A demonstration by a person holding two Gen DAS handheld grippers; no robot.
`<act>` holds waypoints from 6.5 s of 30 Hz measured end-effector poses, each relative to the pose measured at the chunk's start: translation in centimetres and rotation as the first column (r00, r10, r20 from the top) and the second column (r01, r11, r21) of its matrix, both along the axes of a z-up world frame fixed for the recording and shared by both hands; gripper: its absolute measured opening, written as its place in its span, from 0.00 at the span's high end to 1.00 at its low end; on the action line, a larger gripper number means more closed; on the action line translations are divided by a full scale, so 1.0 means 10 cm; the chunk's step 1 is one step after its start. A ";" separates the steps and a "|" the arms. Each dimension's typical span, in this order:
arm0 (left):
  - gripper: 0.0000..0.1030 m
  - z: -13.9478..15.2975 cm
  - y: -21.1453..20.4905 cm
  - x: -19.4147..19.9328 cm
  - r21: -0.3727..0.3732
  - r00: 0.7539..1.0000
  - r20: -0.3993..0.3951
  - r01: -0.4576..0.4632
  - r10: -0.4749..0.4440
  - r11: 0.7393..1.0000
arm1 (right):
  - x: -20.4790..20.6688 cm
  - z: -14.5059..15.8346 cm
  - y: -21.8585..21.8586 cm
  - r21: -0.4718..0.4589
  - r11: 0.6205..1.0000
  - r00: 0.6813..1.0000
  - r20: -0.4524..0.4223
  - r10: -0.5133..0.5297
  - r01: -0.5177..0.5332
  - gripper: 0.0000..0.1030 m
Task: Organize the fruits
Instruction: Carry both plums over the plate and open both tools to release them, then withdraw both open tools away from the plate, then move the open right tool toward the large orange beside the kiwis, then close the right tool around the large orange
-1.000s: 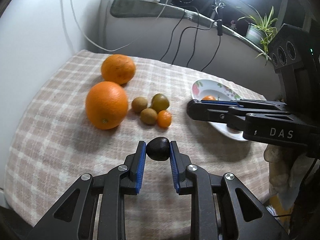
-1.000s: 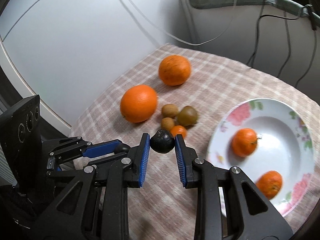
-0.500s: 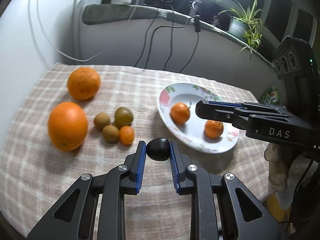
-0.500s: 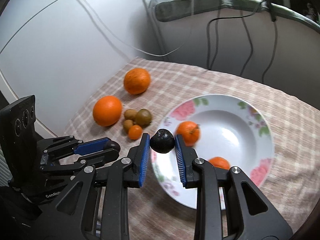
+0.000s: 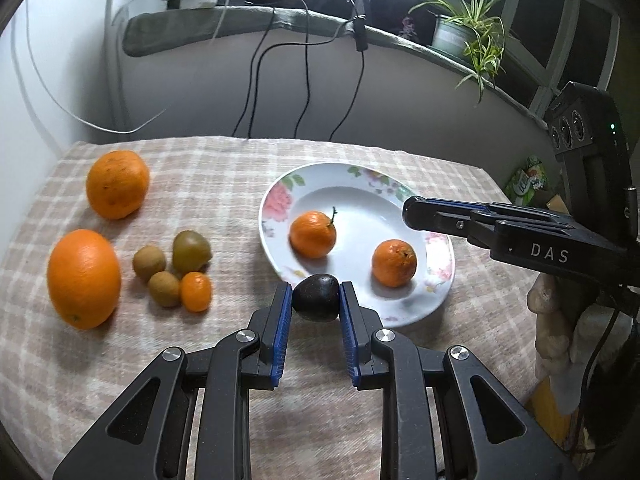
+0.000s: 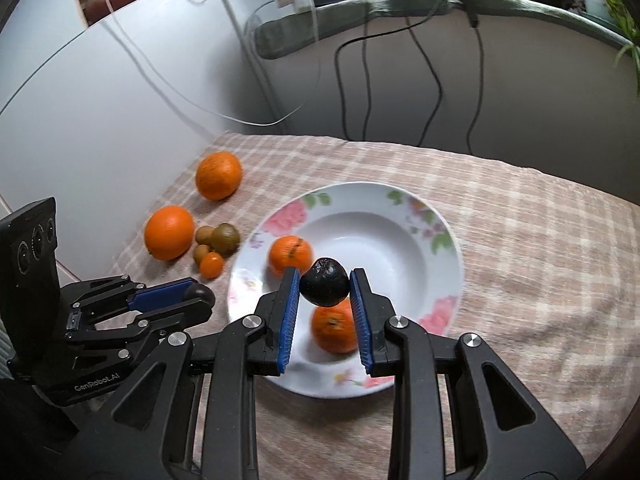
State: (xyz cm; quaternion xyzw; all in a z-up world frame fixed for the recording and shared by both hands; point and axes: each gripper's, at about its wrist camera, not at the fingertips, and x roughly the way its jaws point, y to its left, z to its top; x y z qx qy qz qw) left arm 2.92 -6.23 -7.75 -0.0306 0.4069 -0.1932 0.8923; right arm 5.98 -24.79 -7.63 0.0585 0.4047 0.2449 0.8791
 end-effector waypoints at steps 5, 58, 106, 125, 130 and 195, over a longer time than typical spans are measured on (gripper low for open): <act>0.79 -0.02 -0.08 0.05 0.007 1.000 -0.006 0.009 -0.009 1.000 | 0.03 -0.05 -0.13 -0.002 1.000 1.000 -0.007 -0.027 0.027 0.74; 0.27 -0.03 -0.19 0.15 0.018 1.000 -0.017 -0.006 0.006 1.000 | 0.03 -0.12 -0.25 -0.037 0.997 0.996 0.053 -0.067 0.069 0.17; 0.26 0.06 0.53 0.03 0.007 0.989 0.033 -0.144 0.144 0.989 | 0.06 0.16 0.41 -0.033 0.999 0.997 0.081 0.004 -0.002 0.16; 0.26 -0.01 1.15 0.00 -0.041 0.962 0.022 -0.270 0.271 0.962 | 0.23 0.16 0.95 -0.023 0.991 0.991 0.034 0.129 -0.129 0.16; 0.26 -0.06 1.32 -0.02 -0.064 0.952 0.010 -0.303 0.304 0.951 | 0.25 0.15 1.10 -0.019 0.986 0.986 0.030 0.167 -0.166 0.16; 0.38 -0.44 1.63 0.29 -0.198 0.946 -0.116 -0.320 0.302 0.926 | 0.56 -0.35 2.44 0.019 0.896 0.885 -0.147 0.442 -0.444 0.32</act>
